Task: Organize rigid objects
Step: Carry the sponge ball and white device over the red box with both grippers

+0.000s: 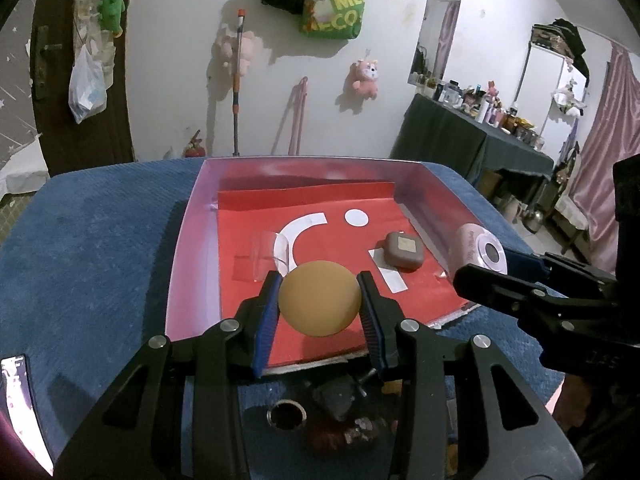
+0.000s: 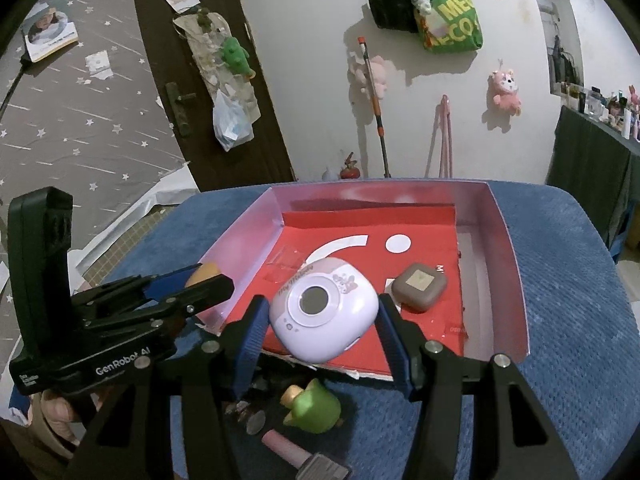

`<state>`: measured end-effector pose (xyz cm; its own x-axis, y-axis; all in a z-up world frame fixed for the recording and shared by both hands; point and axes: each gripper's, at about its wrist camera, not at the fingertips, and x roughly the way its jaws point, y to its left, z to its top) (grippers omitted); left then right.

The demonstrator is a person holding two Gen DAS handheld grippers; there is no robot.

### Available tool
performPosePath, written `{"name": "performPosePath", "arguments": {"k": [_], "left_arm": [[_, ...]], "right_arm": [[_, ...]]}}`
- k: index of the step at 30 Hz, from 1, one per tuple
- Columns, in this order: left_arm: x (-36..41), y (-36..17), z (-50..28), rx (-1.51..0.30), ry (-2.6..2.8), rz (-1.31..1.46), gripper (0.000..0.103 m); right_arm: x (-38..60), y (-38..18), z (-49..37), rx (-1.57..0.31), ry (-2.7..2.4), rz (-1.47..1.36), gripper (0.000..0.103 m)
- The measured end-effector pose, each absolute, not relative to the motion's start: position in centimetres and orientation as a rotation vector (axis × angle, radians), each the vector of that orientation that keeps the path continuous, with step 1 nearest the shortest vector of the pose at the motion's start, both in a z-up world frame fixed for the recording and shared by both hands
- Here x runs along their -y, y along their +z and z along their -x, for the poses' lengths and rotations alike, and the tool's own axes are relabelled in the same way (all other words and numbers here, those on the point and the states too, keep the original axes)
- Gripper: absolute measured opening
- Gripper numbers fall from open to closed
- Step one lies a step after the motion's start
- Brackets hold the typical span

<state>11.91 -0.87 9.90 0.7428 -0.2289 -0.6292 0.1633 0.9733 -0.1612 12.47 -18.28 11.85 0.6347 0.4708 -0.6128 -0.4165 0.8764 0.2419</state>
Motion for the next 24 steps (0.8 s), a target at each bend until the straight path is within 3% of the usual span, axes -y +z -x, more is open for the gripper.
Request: {"name": "performPosePath", "arguments": {"k": [24], "left_arm": [[1.6,4.3,-17.9,-0.937,-0.24,0.096,0.036]], "right_arm": [[17.1,6.3,-18.6,-0.956,0.504,-0.07,0.057]]}}
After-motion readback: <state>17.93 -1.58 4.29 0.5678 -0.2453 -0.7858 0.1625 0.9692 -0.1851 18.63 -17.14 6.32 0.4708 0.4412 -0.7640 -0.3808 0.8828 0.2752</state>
